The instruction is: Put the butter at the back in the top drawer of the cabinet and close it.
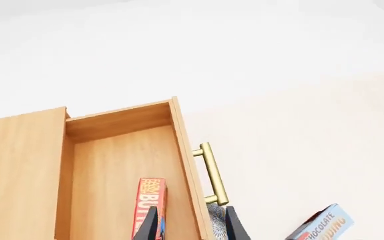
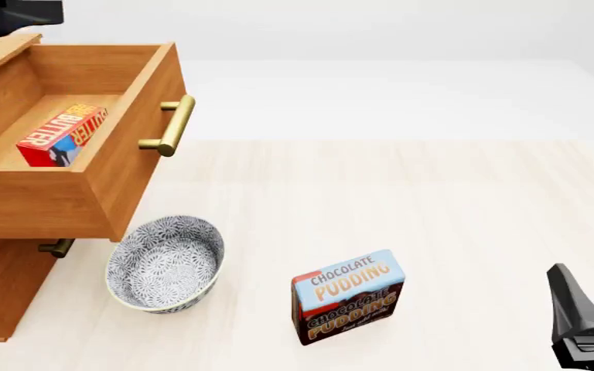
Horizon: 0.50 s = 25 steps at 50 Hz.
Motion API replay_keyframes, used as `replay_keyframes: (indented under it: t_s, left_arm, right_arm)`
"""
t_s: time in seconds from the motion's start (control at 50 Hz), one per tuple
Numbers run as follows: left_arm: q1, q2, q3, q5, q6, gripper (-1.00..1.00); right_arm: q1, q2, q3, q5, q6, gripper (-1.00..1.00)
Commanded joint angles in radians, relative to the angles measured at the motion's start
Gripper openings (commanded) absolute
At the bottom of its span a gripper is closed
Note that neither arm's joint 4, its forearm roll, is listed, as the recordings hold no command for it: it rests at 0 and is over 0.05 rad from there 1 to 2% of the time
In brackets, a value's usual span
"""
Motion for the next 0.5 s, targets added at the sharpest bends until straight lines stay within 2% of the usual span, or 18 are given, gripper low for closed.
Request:
replay_keyframes:
  t_s: [0.02,0.26,0.5]
  left_arm:
    - [-0.103,0.052,-0.101,-0.009,-0.001,1.0]
    - [-0.234,0.161,-0.151,-0.077,-0.009,1.0]
    - [-0.31,0.246,-0.128,-0.149,-0.03,1.0]
  right_arm:
    - [0.0,0.0,0.0,0.0,0.0,1.0]
    - [0.0,0.0,0.0,0.0,0.0,1.0]
    - [0.0,0.0,0.0,0.0,0.0,1.0]
